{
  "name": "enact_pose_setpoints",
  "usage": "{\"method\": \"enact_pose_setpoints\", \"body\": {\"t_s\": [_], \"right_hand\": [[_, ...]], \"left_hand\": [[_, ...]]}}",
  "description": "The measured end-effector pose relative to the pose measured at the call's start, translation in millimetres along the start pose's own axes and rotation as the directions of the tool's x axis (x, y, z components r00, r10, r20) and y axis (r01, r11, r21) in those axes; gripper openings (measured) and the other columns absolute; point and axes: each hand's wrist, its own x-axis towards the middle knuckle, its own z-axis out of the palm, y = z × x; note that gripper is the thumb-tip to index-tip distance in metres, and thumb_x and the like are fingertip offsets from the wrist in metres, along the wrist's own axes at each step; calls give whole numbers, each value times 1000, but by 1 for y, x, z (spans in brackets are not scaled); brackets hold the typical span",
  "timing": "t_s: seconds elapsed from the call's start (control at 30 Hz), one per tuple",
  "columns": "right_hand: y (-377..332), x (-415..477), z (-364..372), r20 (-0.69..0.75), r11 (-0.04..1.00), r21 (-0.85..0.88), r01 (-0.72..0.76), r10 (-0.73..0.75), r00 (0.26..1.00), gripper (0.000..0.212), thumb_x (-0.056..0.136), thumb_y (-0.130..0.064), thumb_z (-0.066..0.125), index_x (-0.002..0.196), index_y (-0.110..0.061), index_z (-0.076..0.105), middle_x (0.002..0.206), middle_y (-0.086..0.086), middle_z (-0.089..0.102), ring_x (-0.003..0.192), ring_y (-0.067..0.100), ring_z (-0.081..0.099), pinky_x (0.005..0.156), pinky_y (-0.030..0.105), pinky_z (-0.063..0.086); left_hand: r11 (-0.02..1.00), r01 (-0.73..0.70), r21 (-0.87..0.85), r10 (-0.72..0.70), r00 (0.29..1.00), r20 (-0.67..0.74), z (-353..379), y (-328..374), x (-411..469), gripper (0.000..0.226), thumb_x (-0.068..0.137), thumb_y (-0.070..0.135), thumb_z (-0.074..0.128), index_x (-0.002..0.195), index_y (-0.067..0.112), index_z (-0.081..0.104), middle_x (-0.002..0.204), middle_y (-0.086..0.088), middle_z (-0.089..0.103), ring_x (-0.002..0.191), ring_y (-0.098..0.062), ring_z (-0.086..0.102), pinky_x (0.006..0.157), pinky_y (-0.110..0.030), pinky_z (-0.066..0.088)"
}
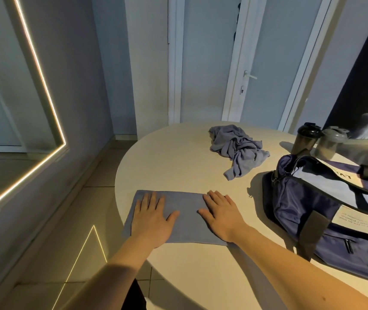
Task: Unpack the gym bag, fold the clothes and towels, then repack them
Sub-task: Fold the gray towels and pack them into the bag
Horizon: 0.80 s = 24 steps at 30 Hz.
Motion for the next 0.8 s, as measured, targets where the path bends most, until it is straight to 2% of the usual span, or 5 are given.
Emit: {"method": "enact_pose_setpoints", "body": {"t_s": [0.2,0.3,0.5,0.6,0.8], "right_hand": [[0,0,-1,2,998,40,-41,41,999,83,93,-69,-2,156,-27,33,160,-3,36,147,23,29,123,42,15],[6,0,-12,-20,994,46,-102,103,995,52,105,-50,25,146,-26,46,144,1,51,130,27,43,111,42,30],[24,-17,-35,-30,956,212,-204,215,976,26,94,-30,58,111,-17,71,103,12,65,98,34,58,82,40,51],[31,-40,-43,-17,925,308,-224,241,970,17,91,-24,65,95,-9,71,88,8,65,83,29,58,67,35,47],[37,-95,-59,45,863,414,-292,300,953,19,88,-26,75,93,-14,62,88,5,64,81,26,59,66,35,48]], "left_hand": [[999,-31,7,31,999,38,-2,-4,1,79,101,66,13,163,19,1,171,-7,-2,157,-26,-5,126,-43,-4],[997,-71,-22,72,997,15,-11,1,-2,69,105,57,26,161,19,17,170,-7,9,156,-27,7,126,-44,2],[848,-432,-306,418,901,-116,-25,60,-56,43,102,43,49,142,28,50,155,10,38,142,-13,30,120,-32,20],[778,-537,-326,544,835,-76,-22,83,-87,46,100,51,49,141,29,51,151,15,37,140,-8,27,119,-31,22],[758,-594,-269,628,776,56,-13,87,-127,69,91,74,44,149,37,35,157,23,22,144,-1,15,122,-27,18]]}}
